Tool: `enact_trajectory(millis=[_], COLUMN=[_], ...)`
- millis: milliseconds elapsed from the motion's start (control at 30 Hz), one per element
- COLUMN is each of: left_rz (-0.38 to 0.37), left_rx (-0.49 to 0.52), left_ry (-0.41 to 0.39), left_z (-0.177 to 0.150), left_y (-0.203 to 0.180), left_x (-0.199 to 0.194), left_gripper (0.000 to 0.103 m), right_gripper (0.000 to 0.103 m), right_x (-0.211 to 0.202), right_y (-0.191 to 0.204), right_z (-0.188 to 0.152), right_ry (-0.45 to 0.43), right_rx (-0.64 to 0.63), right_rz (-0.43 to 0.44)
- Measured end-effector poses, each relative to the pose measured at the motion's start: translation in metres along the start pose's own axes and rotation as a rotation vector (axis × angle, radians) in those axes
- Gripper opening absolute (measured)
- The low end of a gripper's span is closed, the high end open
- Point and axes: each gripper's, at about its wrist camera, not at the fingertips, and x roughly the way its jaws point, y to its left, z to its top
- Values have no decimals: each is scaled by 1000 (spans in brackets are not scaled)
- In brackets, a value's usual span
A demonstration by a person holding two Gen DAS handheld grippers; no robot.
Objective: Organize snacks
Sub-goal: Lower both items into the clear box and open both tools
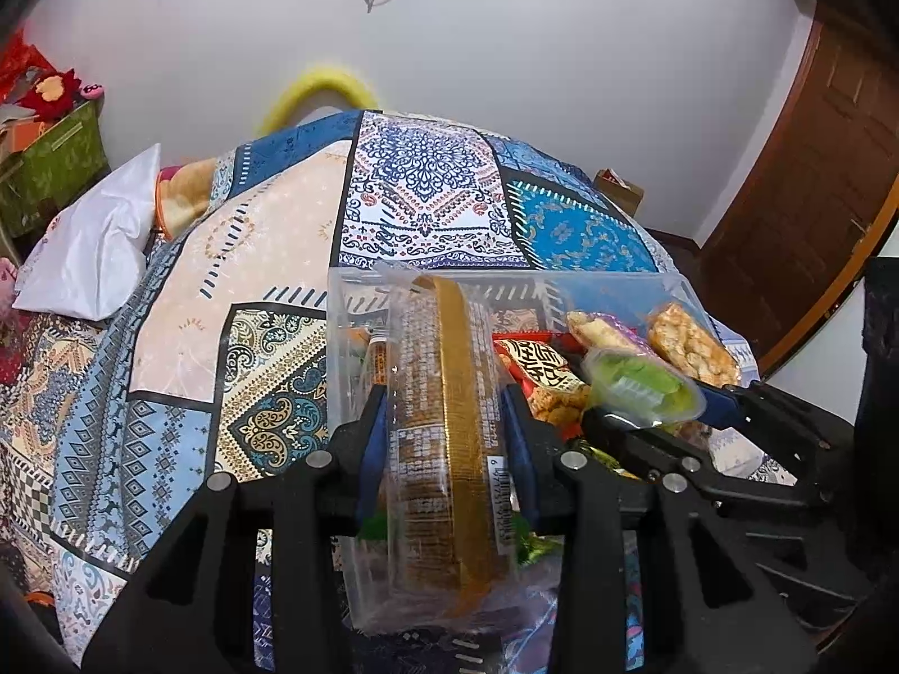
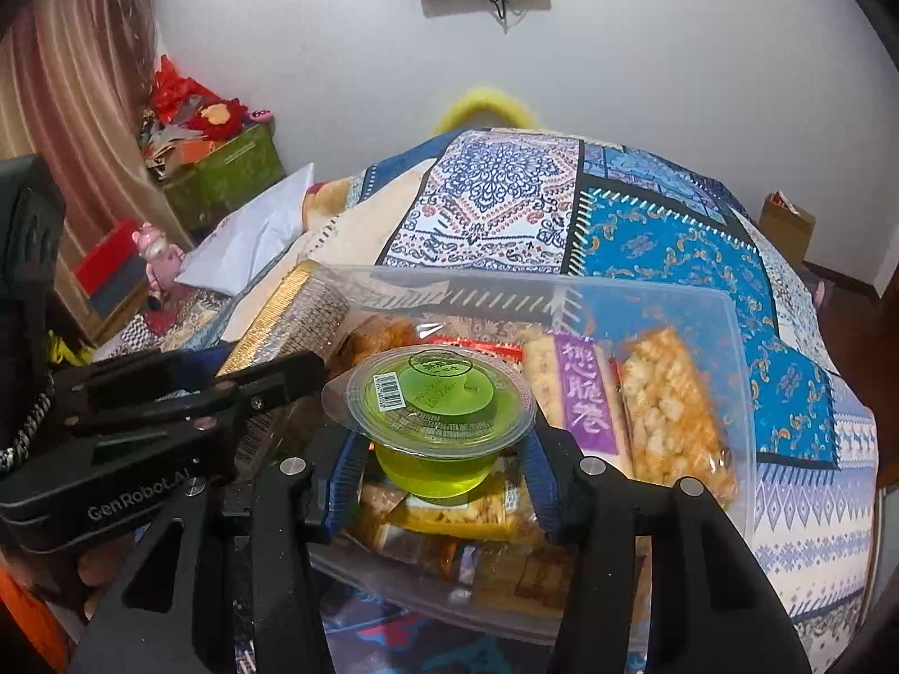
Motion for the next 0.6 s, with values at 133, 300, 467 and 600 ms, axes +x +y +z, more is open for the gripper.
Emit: enact_trajectory(millis=[133,300,467,600], left_rz=[-1,-14,18,15], left_rx=[-8,21,98,131], left_ry=[-15,-40,-118,-204], left_z=[2,2,-1,-7], left_y=[1,-8,-30,-46], left_x=[-14,-38,-76,-120], left_gripper=[48,49,49,49], right_gripper=[63,72,72,72], right_x=[-11,-32,-67,-109], right_y=[-1,-2,0,3], right_z=[0,-1,-3,-4], right_ry=[-24,-64,-118,-198], right_rx=[19,30,34,34], right_rz=[6,-10,-20,-28])
